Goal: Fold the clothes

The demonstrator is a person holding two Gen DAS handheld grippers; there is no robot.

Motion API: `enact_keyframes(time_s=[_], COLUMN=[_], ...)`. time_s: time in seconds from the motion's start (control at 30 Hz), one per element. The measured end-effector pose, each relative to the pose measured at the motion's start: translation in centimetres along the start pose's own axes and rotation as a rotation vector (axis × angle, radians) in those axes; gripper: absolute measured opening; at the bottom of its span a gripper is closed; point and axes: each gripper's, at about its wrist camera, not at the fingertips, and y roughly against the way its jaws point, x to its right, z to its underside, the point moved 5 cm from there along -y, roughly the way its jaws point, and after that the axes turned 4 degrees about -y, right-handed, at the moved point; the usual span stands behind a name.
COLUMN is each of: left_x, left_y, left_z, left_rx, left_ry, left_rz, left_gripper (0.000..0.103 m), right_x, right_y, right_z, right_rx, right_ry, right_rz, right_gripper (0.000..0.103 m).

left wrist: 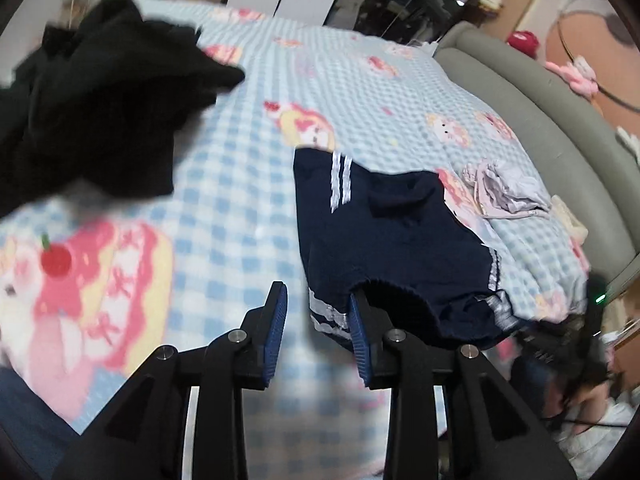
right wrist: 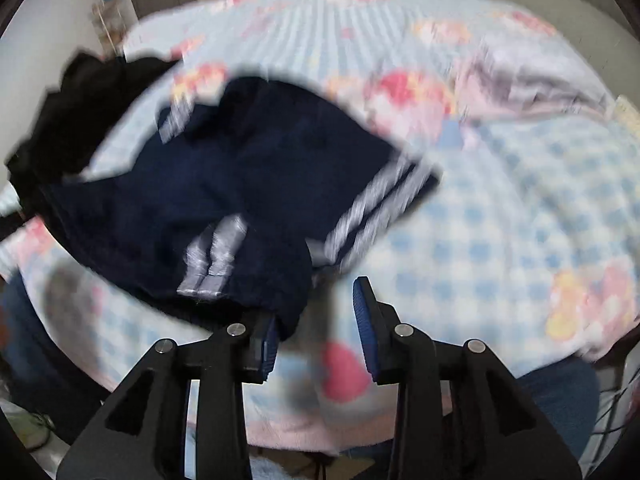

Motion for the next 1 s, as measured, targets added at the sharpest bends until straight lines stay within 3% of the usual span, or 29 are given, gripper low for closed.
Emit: enact_keyframes(time_s=[0.13, 0.2, 0.3, 0.33, 0.4, 0.5, 0.63, 0.7, 0.77, 0.83, 0.9, 0.93, 1.0], left_x=[0.1, 0.7, 0.7, 0.6, 0.1, -0.1, -0.2, -0.3, -0.4, -0.5, -0.4, -0.3, -0.1], left_y=[1.2, 1.9, 3.3, 2.8, 0.6, -3.5, -5.5, -6.0, -6.4, -6.8, -7.2, -7.3, -7.3], left_z=[0.1, -0.5, -2.1, -2.4, -2.4, -1.3, 0.6, 1.5, 2.4, 3.3, 3.9, 4.1, 4.1], left_rx=[0.014, 0.038, 0.179, 0.173, 0.099, -0.056, -0.150, -0.183, -0.215, -0.247, -0.271, -0.281, -0.284], left_ry=[-0.018, -0.031, -0.018, -0.007, 0.012, -0.014, -0.001, 0.017, 0.036, 0.054, 0.056, 0.051, 0.053], left_rz=[0.106, 0.207, 0.154, 0.146, 0.133, 0.075, 0.048, 0.055, 0.061, 0.068, 0.084, 0.088, 0.096], left_gripper=[0.032, 0.045, 0.049, 0.049, 0.049, 0.048, 0.049, 0.049, 0.049, 0.049, 0.050, 0.051, 0.057], right_x=[-0.5, -0.5, -0.5, -0.6, -0.8, -0.9, -2.5, -2.9, -3.0, -2.0, -0.9, -0.5, -0.2], right_y=[0.9, 2.5, 3.9, 4.2, 4.5, 4.3, 4.8, 4.4, 2.8, 0.0, -2.4, -2.8, -2.9], right_z=[0.6, 0.2, -0.2, -0.2, -0.2, 0.1, 0.3, -0.2, -0.4, 0.0, 0.7, 1.0, 1.4], right_rx=[0.001, 0.036, 0.061, 0.063, 0.055, 0.017, 0.008, 0.015, -0.009, -0.067, -0.117, -0.125, -0.116], right_ry=[0.015, 0.030, 0.108, 0.119, 0.113, 0.047, 0.037, 0.028, 0.017, -0.033, -0.094, -0.103, -0.099], right_rz=[-0.028, -0.016, 0.118, 0.126, 0.098, -0.059, -0.225, -0.232, -0.191, -0.138, -0.114, -0.110, -0.102], right_gripper=[0.033, 0.033, 0.034, 0.034, 0.035, 0.037, 0.045, 0.059, 0.061, 0.060, 0.039, 0.036, 0.021])
